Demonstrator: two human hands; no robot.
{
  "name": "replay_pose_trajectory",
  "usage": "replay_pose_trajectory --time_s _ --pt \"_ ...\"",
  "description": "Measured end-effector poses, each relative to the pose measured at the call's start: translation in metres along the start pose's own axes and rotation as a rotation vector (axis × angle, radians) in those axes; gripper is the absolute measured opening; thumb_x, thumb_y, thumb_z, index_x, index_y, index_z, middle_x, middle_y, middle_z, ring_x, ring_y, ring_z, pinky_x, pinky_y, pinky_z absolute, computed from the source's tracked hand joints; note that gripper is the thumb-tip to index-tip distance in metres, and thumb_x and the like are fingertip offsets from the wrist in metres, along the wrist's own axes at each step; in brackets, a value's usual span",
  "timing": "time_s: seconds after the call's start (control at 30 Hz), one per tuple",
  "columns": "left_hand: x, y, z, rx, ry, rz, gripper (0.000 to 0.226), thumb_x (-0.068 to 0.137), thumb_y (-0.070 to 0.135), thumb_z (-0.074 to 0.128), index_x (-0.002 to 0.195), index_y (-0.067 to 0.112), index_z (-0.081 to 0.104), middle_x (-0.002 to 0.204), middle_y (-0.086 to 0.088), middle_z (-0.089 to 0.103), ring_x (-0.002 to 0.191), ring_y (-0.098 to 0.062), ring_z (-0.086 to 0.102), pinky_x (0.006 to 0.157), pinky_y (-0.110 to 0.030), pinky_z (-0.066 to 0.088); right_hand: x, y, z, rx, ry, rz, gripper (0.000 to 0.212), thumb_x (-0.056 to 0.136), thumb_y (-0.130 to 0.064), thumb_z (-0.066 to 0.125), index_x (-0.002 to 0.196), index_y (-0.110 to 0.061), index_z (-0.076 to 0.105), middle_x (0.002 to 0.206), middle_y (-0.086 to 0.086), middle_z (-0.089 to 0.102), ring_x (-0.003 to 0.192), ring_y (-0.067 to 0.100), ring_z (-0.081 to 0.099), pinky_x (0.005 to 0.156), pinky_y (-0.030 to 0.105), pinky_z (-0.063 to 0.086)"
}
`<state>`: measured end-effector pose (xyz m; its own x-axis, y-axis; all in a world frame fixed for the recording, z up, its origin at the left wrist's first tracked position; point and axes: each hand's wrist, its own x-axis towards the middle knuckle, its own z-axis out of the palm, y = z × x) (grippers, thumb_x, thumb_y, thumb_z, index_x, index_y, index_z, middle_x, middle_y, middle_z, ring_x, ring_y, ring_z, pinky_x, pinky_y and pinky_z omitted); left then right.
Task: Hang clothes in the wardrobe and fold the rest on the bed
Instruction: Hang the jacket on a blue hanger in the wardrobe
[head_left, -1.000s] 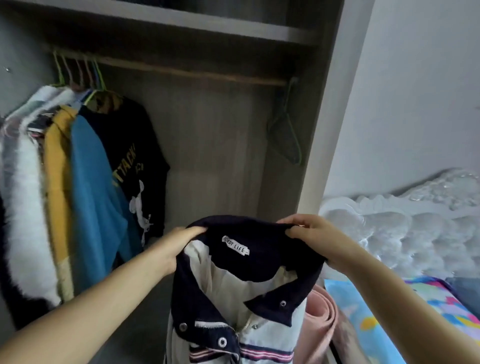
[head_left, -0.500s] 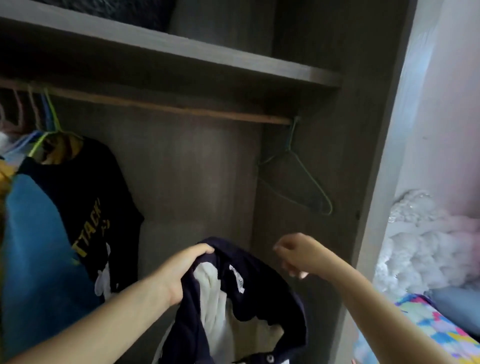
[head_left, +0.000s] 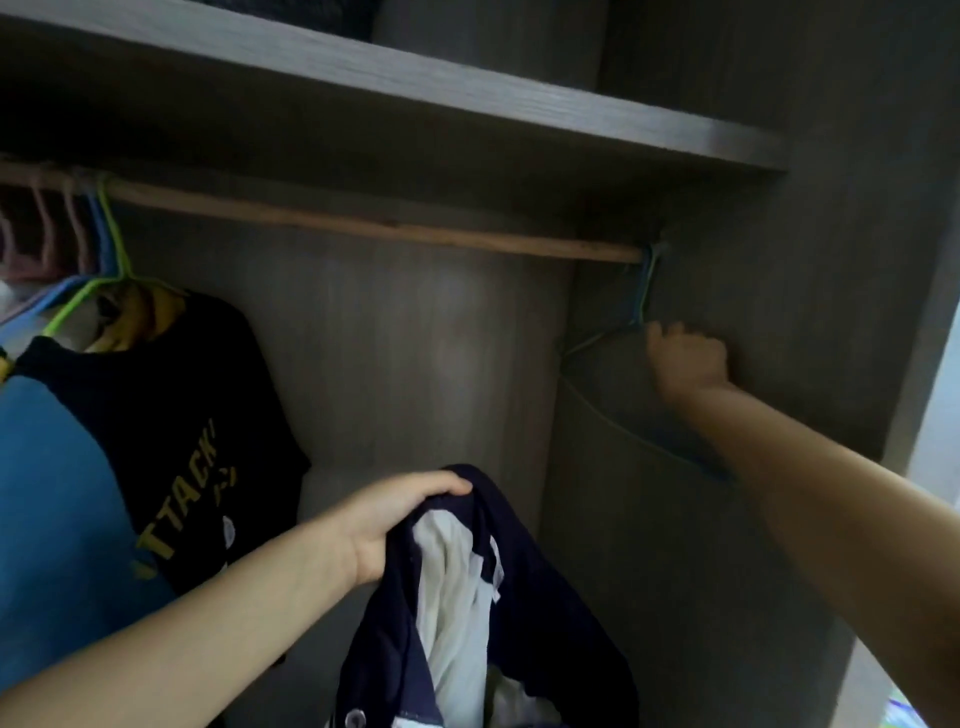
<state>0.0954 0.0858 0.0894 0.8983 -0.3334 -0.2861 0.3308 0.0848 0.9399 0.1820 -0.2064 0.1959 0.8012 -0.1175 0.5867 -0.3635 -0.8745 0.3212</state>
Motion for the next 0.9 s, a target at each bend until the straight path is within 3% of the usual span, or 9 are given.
replay_pose_trajectory --time_s 0.13,0.27,0.37,0.5,0.57,0.63,0.7,0.77,0.9 --pt "0.008 0.005 0.0 -0.018 0.053 0.031 0.014 0.076 0.018 0.072 0.076 0.004 0.072 0.079 -0.015 0.07 0.067 -0.026 0.065 0.074 -0.035 0.053 0.009 0.007 0.008 0.03 0.033 -0.037 0.032 0.097 0.0 0.035 0.128 -0.001 0.046 0.125 0.016 0.06 0.113 0.032 0.06 0.085 0.038 0.049" --pt "0.012 0.003 0.003 -0.014 0.079 0.029 0.016 0.077 0.019 0.072 0.077 0.003 0.072 0.08 -0.015 0.07 0.07 -0.027 0.065 0.08 -0.037 0.053 0.012 0.008 -0.004 0.283 0.083 -0.002 0.031 0.093 0.005 0.036 0.123 0.002 0.047 0.119 0.025 0.06 0.109 0.041 0.06 0.082 0.044 0.048" --pt "0.012 0.0 0.0 -0.004 0.097 0.033 0.017 0.075 0.02 0.073 0.08 0.004 0.072 0.081 -0.015 0.07 0.07 -0.027 0.066 0.077 -0.036 0.053 0.006 -0.006 -0.01 0.653 0.103 0.13 0.033 0.097 -0.003 0.026 0.126 -0.002 0.044 0.115 0.028 0.06 0.104 0.043 0.059 0.081 0.043 0.045" --pt "0.006 -0.008 -0.01 -0.005 0.153 0.051 0.014 0.075 0.021 0.074 0.076 0.007 0.071 0.075 -0.013 0.07 0.064 -0.025 0.066 0.074 -0.034 0.054 -0.051 -0.036 0.025 1.042 0.292 0.144 0.019 0.101 -0.018 0.036 0.111 -0.003 0.045 0.088 0.029 0.062 0.081 0.044 0.061 0.065 0.037 0.037" --pt "0.001 -0.012 -0.015 0.011 0.187 0.051 0.014 0.076 0.021 0.074 0.076 0.008 0.071 0.072 -0.012 0.071 0.059 -0.023 0.067 0.062 -0.03 0.055 -0.088 -0.052 0.044 1.349 0.237 0.16 0.017 0.099 -0.02 0.047 0.107 -0.005 0.049 0.076 0.018 0.058 0.067 0.034 0.058 0.06 0.033 0.036" --pt "-0.004 -0.016 -0.021 0.043 0.215 0.045 0.015 0.078 0.022 0.074 0.078 0.008 0.071 0.07 -0.011 0.071 0.055 -0.022 0.067 0.053 -0.027 0.055 -0.112 -0.066 0.04 1.759 0.019 0.223 0.018 0.097 -0.03 0.054 0.098 -0.012 0.054 0.063 0.005 0.049 0.046 0.017 0.047 0.047 0.027 0.036" --pt "-0.009 -0.02 -0.026 0.078 0.236 0.035 0.016 0.078 0.024 0.074 0.078 0.008 0.071 0.069 -0.01 0.071 0.053 -0.022 0.067 0.05 -0.027 0.055 -0.125 -0.072 0.022 2.031 -0.164 0.281 0.027 0.097 -0.038 0.052 0.086 -0.015 0.061 0.048 -0.005 0.032 0.033 0.006 0.027 0.036 0.015 0.022" --pt "-0.014 -0.023 -0.033 0.103 0.251 0.016 0.018 0.079 0.025 0.074 0.075 0.009 0.071 0.067 -0.01 0.071 0.051 -0.021 0.067 0.048 -0.026 0.054 -0.137 -0.072 0.0 2.175 -0.146 0.261 0.031 0.099 -0.036 0.049 0.084 -0.015 0.066 0.042 -0.01 0.02 0.031 0.003 0.017 0.036 0.01 0.015" --pt "-0.028 -0.028 -0.048 0.139 0.247 -0.032 0.021 0.077 0.029 0.076 0.076 0.008 0.071 0.07 -0.01 0.071 0.055 -0.023 0.067 0.052 -0.025 0.054 -0.166 -0.059 -0.039 2.586 -0.029 0.187 0.036 0.099 -0.04 0.044 0.09 -0.02 0.073 0.043 -0.011 0.018 0.034 0.003 0.015 0.035 0.012 0.017"
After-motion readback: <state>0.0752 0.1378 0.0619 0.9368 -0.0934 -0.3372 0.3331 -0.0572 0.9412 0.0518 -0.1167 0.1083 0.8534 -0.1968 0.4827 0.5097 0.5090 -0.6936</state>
